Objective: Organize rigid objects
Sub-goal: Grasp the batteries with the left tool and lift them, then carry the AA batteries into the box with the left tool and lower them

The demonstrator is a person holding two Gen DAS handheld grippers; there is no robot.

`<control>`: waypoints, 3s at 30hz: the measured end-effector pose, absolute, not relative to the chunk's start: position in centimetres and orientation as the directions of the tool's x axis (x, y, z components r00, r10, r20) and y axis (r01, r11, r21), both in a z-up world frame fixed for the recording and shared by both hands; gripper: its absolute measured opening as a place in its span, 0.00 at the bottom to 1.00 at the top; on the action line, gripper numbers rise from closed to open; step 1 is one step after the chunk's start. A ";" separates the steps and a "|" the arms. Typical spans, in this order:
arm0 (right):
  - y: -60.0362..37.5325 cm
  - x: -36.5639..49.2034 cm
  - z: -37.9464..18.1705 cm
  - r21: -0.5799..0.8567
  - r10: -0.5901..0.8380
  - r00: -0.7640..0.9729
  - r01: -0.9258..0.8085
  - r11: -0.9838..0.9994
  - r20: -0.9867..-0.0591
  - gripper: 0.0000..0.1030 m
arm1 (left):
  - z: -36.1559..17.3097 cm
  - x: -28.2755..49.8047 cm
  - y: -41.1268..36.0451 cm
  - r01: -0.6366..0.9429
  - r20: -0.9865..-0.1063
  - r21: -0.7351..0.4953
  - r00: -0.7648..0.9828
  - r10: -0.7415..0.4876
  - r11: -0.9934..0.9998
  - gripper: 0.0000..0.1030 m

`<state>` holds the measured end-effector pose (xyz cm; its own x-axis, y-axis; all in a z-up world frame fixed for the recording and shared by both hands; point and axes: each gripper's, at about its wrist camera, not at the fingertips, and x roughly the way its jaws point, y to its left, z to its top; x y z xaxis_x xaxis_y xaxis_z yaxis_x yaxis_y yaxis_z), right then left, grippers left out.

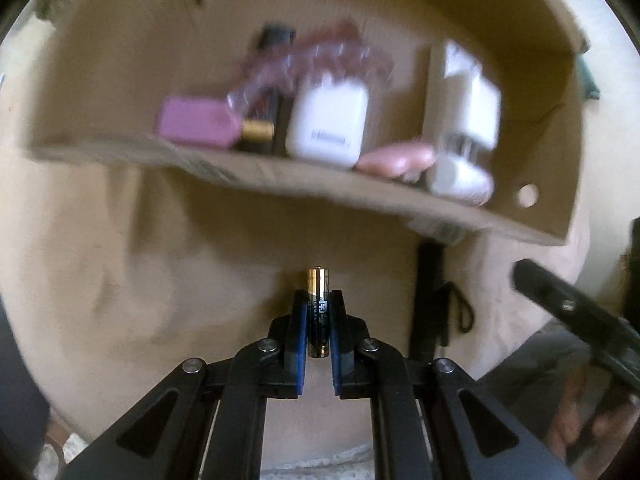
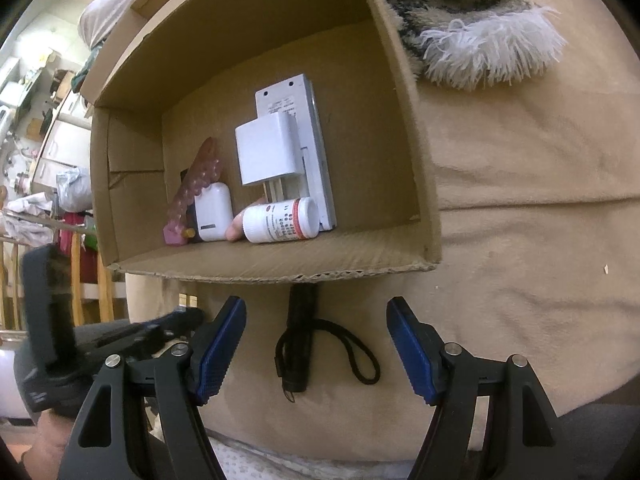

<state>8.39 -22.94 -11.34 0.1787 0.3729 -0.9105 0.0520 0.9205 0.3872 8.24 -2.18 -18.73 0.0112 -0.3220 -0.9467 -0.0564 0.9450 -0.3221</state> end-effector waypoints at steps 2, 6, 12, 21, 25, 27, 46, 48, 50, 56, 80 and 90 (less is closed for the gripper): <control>-22.8 8.3 -11.4 0.377 0.364 0.177 0.047 0.925 -0.914 0.74 | -19.4 8.4 -2.4 -0.060 -0.954 -0.300 0.003 -0.300 0.952 0.09; -22.9 8.3 -11.5 0.376 0.363 0.175 0.049 0.925 -0.915 0.74 | -19.5 8.6 -3.0 -0.043 -0.958 -0.286 0.003 -0.286 0.957 0.09; -22.5 8.4 -11.4 0.375 0.364 0.175 0.035 0.926 -0.915 0.74 | -18.7 7.4 -3.6 -0.068 -0.953 -0.302 -0.004 -0.303 0.951 0.13; -22.0 8.4 -11.5 0.366 0.359 0.163 0.020 0.930 -0.919 0.74 | -19.0 7.7 -3.3 -0.088 -0.952 -0.305 0.005 -0.306 0.948 0.15; -21.9 8.4 -11.6 0.366 0.358 0.160 0.023 0.930 -0.920 0.74 | -17.7 7.1 -2.6 -0.064 -0.953 -0.302 0.015 -0.302 0.951 0.08; -21.8 8.4 -11.7 0.365 0.357 0.161 0.020 0.931 -0.920 0.74 | -16.9 7.1 -2.4 -0.061 -0.954 -0.299 0.028 -0.298 0.952 0.01; -21.8 7.7 -11.8 0.349 0.343 0.159 0.014 0.937 -0.926 0.74 | -16.1 7.1 0.0 -0.113 -0.963 -0.271 0.023 -0.270 0.956 0.05; -21.8 7.7 -11.8 0.350 0.344 0.159 0.012 0.937 -0.925 0.74 | -16.0 7.0 0.3 -0.119 -0.961 -0.276 0.023 -0.275 0.954 0.06; -21.6 7.7 -11.8 0.350 0.345 0.158 0.003 0.937 -0.925 0.74 | -15.7 7.0 0.5 -0.117 -0.960 -0.281 0.028 -0.279 0.953 0.13; -20.7 7.9 -12.0 0.348 0.347 0.153 -0.021 0.937 -0.925 0.74 | -15.3 7.6 -0.3 -0.075 -0.964 -0.265 0.018 -0.264 0.961 0.21; -20.1 7.6 -13.0 0.306 0.305 0.132 -0.016 0.952 -0.943 0.74 | -16.7 8.6 -3.5 0.021 -0.986 -0.165 0.004 -0.165 0.986 0.09; -17.1 7.8 -13.1 0.497 0.499 0.053 -0.048 0.866 -0.865 0.62 | -12.4 8.8 0.2 -0.076 -0.979 -0.182 0.102 -0.174 0.980 0.09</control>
